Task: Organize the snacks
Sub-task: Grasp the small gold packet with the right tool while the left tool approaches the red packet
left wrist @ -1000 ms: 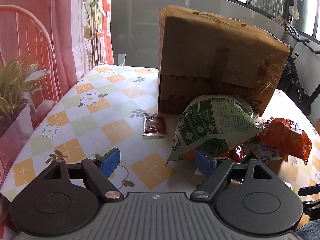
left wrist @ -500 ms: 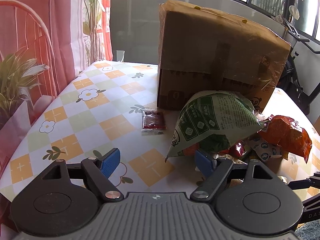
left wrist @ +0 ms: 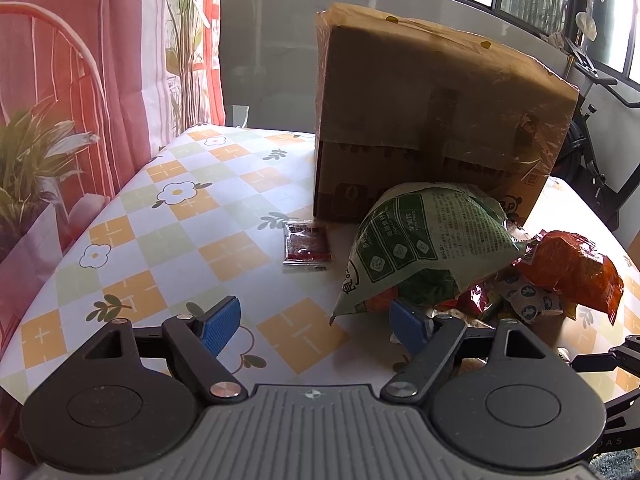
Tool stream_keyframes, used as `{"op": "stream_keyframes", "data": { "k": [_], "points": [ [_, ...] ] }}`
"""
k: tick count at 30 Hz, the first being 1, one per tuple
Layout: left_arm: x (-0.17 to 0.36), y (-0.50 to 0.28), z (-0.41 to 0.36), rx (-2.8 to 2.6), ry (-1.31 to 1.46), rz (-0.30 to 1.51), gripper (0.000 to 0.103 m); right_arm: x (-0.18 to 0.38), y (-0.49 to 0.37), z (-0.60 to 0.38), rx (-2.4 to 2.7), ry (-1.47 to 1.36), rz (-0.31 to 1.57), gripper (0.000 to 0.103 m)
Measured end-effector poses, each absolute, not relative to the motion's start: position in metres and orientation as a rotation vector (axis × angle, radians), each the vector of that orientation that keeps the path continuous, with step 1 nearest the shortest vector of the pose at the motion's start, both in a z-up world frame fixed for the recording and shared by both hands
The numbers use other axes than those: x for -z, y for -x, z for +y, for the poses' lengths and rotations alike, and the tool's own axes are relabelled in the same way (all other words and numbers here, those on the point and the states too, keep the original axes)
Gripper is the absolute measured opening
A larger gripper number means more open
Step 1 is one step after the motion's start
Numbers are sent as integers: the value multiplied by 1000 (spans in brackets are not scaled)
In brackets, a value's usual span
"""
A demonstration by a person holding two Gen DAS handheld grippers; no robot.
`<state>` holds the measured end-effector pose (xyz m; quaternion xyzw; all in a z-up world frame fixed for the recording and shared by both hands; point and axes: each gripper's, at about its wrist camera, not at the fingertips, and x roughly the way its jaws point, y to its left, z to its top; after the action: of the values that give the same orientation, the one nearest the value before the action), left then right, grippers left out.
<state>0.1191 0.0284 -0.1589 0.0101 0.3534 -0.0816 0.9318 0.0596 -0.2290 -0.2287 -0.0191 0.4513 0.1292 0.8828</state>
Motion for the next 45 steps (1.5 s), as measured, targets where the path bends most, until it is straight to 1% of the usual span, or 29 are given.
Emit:
{"op": "stream_keyframes", "data": {
  "k": [1, 2, 3, 7, 12, 17, 19, 20, 21, 25, 28, 29, 30, 32, 36, 38, 40, 42, 43, 45],
  "points": [
    [159, -119, 29, 164, -20, 723, 83, 228, -59, -231, -280, 47, 933, 72],
    [159, -119, 30, 159, -16, 724, 83, 228, -59, -233, -288, 51, 924, 65],
    [159, -120, 30, 156, -14, 725, 83, 227, -58, -235, -287, 50, 918, 61],
    [160, -121, 30, 154, -15, 731, 83, 227, -54, -238, -302, 64, 901, 58],
    [160, -121, 31, 147, -15, 732, 83, 225, -52, -243, -294, 58, 891, 48],
    [161, -122, 30, 138, -13, 738, 83, 226, -52, -250, -264, 52, 874, 46],
    [161, -123, 29, 138, -16, 738, 83, 225, -52, -251, -260, 48, 863, 42],
    [161, -123, 29, 136, -17, 738, 83, 224, -52, -251, -257, 47, 855, 32],
    [161, -125, 30, 133, -16, 739, 83, 222, -52, -253, -257, 47, 839, 30],
    [162, -135, 37, 118, 9, 757, 83, 222, -54, -251, -270, 73, 849, 30],
    [162, -137, 43, 96, 37, 757, 83, 218, -52, -249, -269, 76, 856, 33],
    [162, -137, 43, 94, 35, 758, 83, 217, -51, -249, -270, 67, 852, 37],
    [163, -137, 42, 93, 28, 762, 83, 216, -49, -250, -267, 54, 852, 46],
    [165, -136, 39, 98, 14, 770, 83, 216, -49, -252, -251, 36, 859, 55],
    [167, -136, 37, 113, 6, 772, 83, 224, -56, -259, -227, -43, 911, 59],
    [167, -136, 36, 113, 2, 774, 83, 226, -58, -259, -228, -52, 908, 59],
    [168, -136, 36, 109, 3, 776, 83, 227, -58, -251, -223, 19, 901, 57],
    [168, -136, 37, 102, 3, 777, 83, 227, -58, -249, -223, 27, 898, 55],
    [168, -136, 37, 99, 4, 777, 83, 226, -58, -250, -226, 29, 898, 53],
    [168, -137, 38, 95, 6, 778, 83, 226, -57, -251, -228, 34, 893, 42]
  ]
}}
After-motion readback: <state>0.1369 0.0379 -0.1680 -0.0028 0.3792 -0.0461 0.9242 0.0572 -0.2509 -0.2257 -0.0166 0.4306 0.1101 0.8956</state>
